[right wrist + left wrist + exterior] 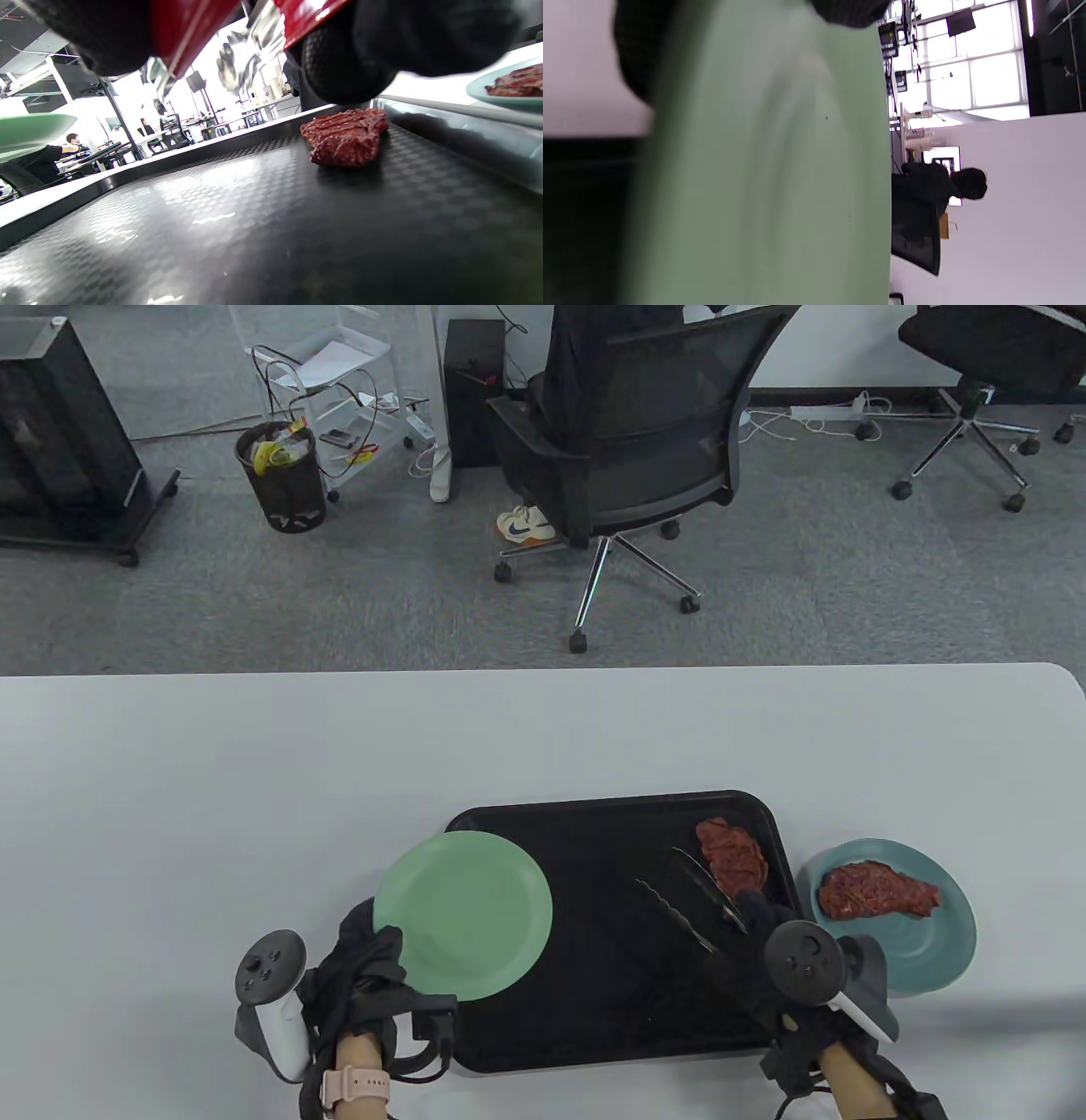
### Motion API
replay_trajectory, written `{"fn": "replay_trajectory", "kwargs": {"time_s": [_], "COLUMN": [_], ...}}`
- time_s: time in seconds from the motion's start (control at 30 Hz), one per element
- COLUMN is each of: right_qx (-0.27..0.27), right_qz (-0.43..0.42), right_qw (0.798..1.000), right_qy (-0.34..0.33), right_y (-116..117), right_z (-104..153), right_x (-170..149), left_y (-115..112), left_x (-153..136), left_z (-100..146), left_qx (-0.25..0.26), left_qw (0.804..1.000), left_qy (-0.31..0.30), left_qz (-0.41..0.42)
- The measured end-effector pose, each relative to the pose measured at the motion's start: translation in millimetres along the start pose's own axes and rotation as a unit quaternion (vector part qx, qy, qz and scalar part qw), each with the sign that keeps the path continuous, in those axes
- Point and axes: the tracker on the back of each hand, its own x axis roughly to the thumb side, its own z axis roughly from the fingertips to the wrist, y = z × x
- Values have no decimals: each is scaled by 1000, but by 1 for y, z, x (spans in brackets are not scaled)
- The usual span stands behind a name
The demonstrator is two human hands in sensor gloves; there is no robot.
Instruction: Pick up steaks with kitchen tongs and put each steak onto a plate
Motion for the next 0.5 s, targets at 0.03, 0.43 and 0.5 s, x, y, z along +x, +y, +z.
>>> {"fn": "replay_trajectory", "kwargs": {"time_s": [0.03,0.43,0.5], "right_qx": [1,-3,-7], "right_qz": [0,39,58], "right_qw": [1000,999,997], "right_qy": [1,35,45], "right_y": [0,1,0], "right_z": [0,-2,-3], "right_x": [-1,-11,-12], "left_y": [-4,-38,-37], "left_x": [-1,-2,-3], "left_z": [0,2,2], "left_qx": [-13,-74,-75], "left_qw": [1000,996,996], "left_qy": [0,-6,-1], "left_qz": [3,-53,-55]}}
